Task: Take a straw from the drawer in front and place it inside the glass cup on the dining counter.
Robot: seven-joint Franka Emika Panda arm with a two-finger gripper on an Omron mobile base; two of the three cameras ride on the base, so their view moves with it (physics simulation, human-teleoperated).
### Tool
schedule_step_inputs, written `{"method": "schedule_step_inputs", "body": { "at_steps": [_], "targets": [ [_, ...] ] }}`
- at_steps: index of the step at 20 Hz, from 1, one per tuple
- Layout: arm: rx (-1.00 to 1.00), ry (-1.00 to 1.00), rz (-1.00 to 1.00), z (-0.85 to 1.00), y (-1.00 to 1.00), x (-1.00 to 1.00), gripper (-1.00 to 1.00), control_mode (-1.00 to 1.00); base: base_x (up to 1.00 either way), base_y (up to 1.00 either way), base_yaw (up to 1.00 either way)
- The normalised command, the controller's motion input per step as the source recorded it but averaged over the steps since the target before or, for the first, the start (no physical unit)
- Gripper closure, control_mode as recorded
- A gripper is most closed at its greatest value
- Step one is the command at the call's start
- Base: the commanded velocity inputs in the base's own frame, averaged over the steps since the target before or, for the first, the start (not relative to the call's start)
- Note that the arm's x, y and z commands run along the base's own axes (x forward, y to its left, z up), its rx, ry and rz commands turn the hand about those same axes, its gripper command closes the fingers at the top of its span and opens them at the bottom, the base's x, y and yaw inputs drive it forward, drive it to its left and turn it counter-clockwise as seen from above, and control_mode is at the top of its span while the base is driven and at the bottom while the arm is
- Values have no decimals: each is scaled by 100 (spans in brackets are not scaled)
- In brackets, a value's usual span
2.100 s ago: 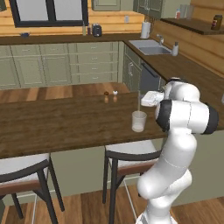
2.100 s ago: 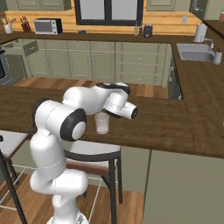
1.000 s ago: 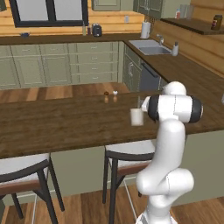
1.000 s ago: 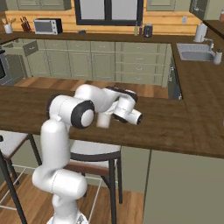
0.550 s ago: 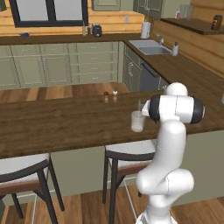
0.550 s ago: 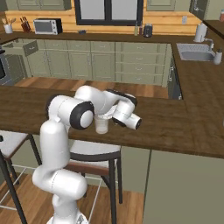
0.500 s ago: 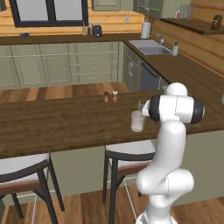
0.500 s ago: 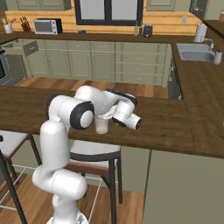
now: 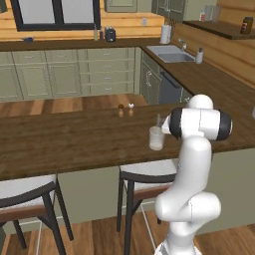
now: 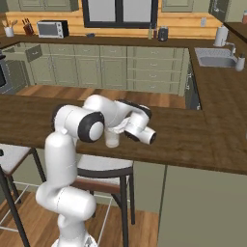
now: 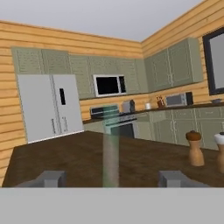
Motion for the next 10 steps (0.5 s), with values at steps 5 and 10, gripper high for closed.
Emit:
{"method": "schedule_step_inputs", "body": {
  "at_steps": [5, 10],
  "targets": [
    [-7, 0, -1, 29, -1, -30, -100, -100, 0, 0, 0],
    [-9, 0, -5, 60, -15, -47, -100, -100, 0, 0, 0]
  ]
}}
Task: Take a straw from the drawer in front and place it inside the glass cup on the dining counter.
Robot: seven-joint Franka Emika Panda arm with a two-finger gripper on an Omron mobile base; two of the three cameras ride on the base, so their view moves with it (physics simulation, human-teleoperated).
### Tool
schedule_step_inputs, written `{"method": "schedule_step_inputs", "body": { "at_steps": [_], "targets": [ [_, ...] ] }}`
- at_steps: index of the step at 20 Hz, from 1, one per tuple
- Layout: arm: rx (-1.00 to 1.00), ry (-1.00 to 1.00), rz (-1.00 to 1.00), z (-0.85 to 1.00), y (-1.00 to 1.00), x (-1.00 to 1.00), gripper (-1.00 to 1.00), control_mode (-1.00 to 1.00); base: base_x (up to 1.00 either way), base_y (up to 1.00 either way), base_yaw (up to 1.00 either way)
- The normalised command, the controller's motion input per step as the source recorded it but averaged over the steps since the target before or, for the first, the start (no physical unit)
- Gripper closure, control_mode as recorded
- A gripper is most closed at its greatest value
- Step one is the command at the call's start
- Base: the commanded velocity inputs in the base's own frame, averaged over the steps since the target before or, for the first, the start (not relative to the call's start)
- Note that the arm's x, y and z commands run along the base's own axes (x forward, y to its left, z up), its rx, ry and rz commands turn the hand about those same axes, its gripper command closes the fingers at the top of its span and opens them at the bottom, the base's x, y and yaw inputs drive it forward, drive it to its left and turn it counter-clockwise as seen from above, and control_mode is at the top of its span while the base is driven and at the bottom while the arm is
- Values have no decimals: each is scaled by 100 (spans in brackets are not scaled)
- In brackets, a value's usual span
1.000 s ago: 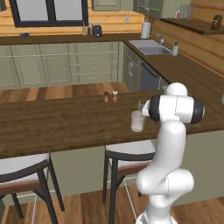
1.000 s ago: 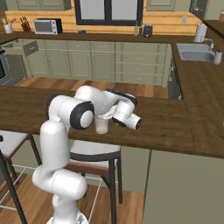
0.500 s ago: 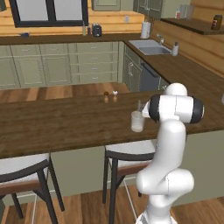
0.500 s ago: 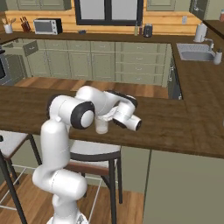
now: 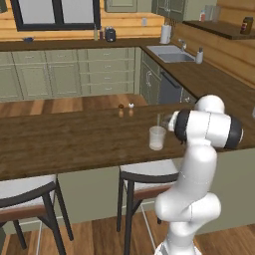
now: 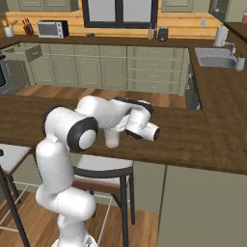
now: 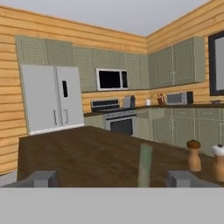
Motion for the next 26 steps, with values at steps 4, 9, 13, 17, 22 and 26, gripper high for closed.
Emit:
{"method": "schedule_step_inputs", "body": {
  "at_steps": [4, 9, 13, 17, 22, 26],
  "targets": [
    [-6, 0, -8, 92, -30, -84, -100, -100, 0, 0, 0],
    [-6, 5, -8, 97, -15, -99, -100, -100, 0, 0, 0],
    [-12, 11, -8, 81, 0, -100, -100, -100, 0, 0, 0],
    [-17, 17, -2, 50, 22, -98, -100, -100, 0, 0, 0],
    [-24, 21, 1, 6, 62, -83, -100, -100, 0, 0, 0],
    [-27, 20, 9, 0, 94, -67, -100, -100, 0, 0, 0]
  ]
}}
